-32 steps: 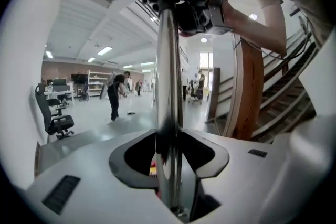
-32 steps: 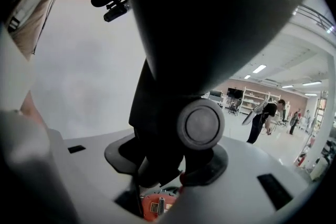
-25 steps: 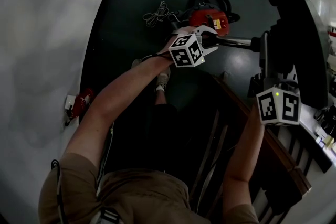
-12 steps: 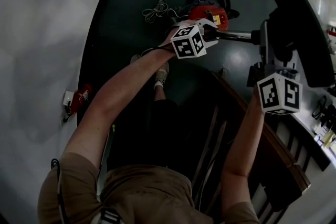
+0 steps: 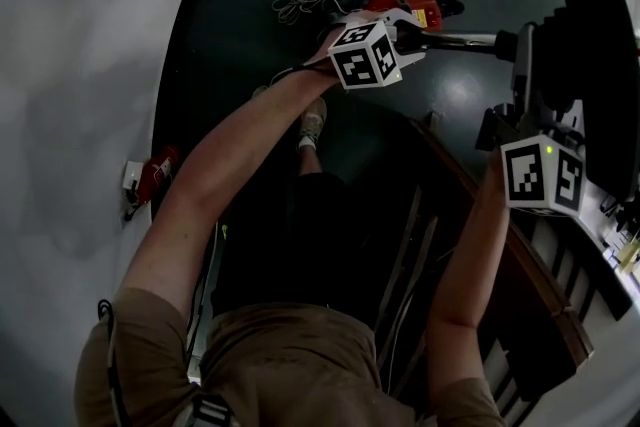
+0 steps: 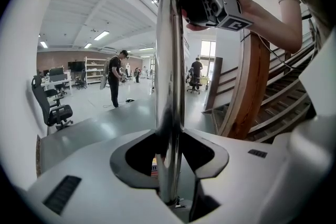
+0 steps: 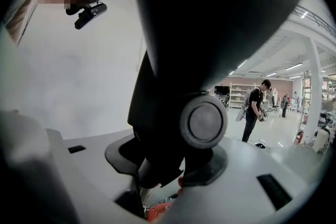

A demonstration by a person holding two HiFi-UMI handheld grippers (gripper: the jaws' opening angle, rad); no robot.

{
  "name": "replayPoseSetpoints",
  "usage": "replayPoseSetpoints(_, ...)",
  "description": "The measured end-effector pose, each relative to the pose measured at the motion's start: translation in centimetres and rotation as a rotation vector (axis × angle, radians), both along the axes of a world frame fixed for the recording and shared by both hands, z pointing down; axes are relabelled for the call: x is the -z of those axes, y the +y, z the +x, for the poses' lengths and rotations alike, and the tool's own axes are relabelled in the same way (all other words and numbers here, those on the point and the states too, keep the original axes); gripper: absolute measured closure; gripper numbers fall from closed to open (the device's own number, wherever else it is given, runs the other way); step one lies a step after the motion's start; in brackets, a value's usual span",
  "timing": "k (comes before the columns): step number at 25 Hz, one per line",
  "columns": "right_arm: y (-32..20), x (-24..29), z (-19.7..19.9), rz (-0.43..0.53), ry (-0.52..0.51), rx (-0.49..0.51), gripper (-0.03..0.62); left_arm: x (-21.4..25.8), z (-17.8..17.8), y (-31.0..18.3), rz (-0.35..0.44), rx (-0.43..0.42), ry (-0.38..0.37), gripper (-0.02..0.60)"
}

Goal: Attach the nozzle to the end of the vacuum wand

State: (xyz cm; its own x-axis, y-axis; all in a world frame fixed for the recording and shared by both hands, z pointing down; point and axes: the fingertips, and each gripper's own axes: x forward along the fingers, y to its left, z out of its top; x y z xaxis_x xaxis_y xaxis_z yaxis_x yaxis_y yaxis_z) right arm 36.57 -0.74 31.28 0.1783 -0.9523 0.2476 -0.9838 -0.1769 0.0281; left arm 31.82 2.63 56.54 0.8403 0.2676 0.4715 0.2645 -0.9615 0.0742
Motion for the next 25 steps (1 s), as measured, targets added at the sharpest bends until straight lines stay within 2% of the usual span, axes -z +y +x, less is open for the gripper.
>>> replayPoseSetpoints(5, -0.24, 0.15, -0.20, -0.021, 0.032, 0.023, 0.408, 0.08, 0.15, 0.10, -0.005, -0.018, -0.019, 0.426)
replayPoseSetpoints(13, -0.61, 0.00, 0.08, -0.023, 0.022, 0.053, 0.408, 0.01, 0.29, 0.10, -0.017, -0.017, -0.025, 0.426)
replayPoseSetpoints(25, -1.01, -0.06, 0.41, -0.086, 0.060, 0.088, 0.408, 0.01, 0.82, 0.51, -0.022, -0.072, -0.073, 0.426)
